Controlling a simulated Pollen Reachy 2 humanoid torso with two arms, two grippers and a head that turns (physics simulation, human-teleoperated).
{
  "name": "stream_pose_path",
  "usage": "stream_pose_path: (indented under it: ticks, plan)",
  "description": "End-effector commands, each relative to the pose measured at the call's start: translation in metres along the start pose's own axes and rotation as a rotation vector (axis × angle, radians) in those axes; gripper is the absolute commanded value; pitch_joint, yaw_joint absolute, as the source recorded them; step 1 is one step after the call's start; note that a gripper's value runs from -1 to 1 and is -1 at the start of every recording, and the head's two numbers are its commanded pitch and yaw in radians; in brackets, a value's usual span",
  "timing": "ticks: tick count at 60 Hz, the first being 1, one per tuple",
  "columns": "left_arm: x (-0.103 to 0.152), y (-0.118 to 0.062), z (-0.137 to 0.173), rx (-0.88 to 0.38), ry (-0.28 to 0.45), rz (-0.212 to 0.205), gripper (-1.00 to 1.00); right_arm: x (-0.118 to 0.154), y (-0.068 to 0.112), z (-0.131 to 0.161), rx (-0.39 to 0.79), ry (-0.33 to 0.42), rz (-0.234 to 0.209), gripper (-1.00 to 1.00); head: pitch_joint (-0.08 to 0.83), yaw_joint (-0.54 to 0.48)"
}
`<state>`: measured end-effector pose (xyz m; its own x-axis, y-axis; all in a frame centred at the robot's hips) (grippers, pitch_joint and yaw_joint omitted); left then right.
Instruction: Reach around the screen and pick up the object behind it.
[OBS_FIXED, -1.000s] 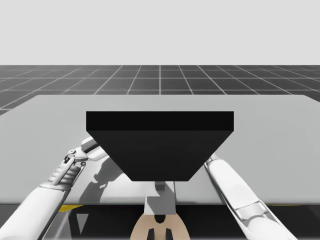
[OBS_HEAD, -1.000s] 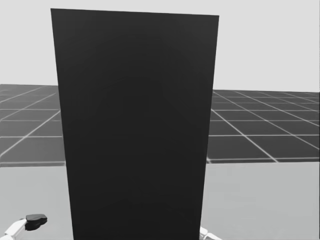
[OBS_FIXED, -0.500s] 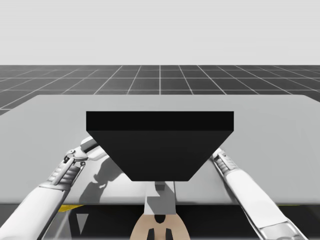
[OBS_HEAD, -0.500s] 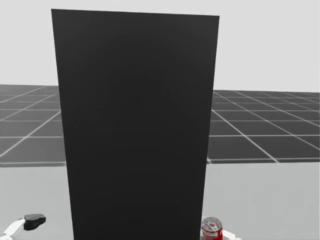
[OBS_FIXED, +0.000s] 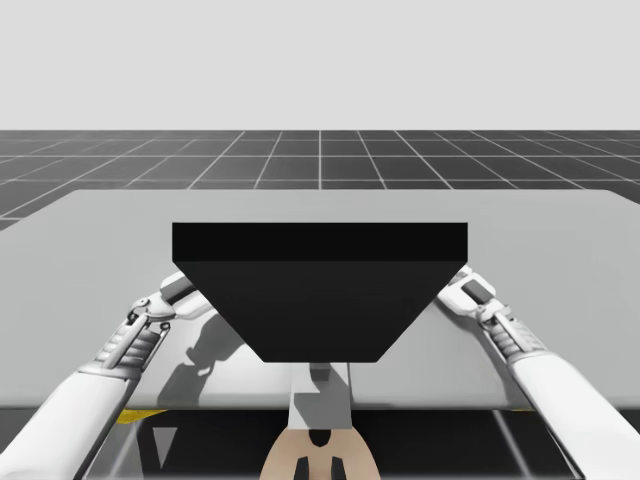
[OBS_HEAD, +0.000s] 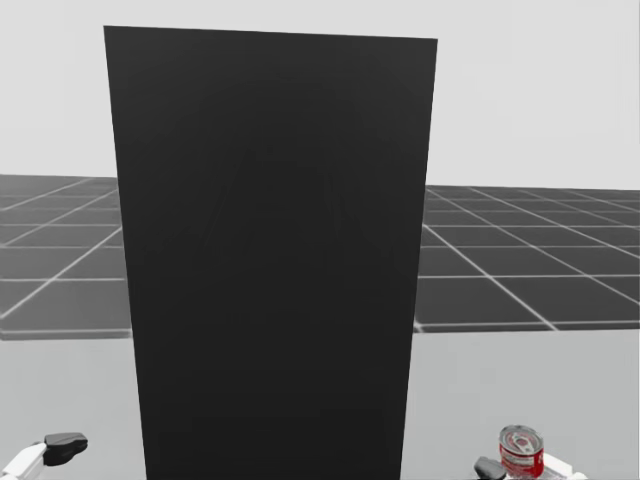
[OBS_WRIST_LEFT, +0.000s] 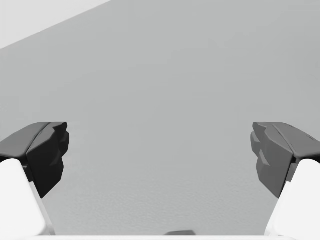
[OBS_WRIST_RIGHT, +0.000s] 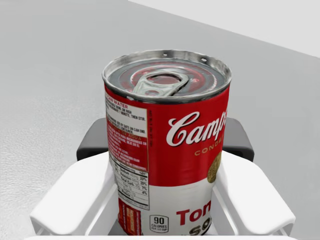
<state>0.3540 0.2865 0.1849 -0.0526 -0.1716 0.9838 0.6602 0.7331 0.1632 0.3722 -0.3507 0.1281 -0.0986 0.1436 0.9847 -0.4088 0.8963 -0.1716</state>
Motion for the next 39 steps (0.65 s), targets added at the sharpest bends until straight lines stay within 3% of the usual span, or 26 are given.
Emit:
stream_pose_path:
  ticks: [1, 10, 21, 28, 39]
  plan:
    - [0.0, 0.002, 0.0, 0.007, 0.0, 0.003, -1.0, 0.037, -0.034, 0.001, -0.025, -0.073, 0.035, 1.0, 0.098, -0.09]
    - [-0.001, 0.003, -0.001, 0.013, 0.004, 0.001, -1.0, 0.062, -0.052, 0.0, -0.097, -0.122, 0.051, 1.0, 0.095, -0.09]
    - [0.0, 0.006, 0.0, 0.024, -0.001, 0.007, -1.0, 0.101, -0.07, 0.0, -0.205, -0.194, 0.041, 1.0, 0.091, -0.08]
    - [-0.001, 0.007, 0.0, 0.027, -0.003, 0.008, -1.0, 0.143, -0.088, 0.003, -0.298, -0.249, 0.027, 1.0, 0.091, -0.08]
    - [-0.002, 0.007, 0.0, 0.031, -0.001, 0.008, -1.0, 0.206, -0.096, 0.006, -0.358, -0.349, 0.082, 1.0, 0.094, -0.08]
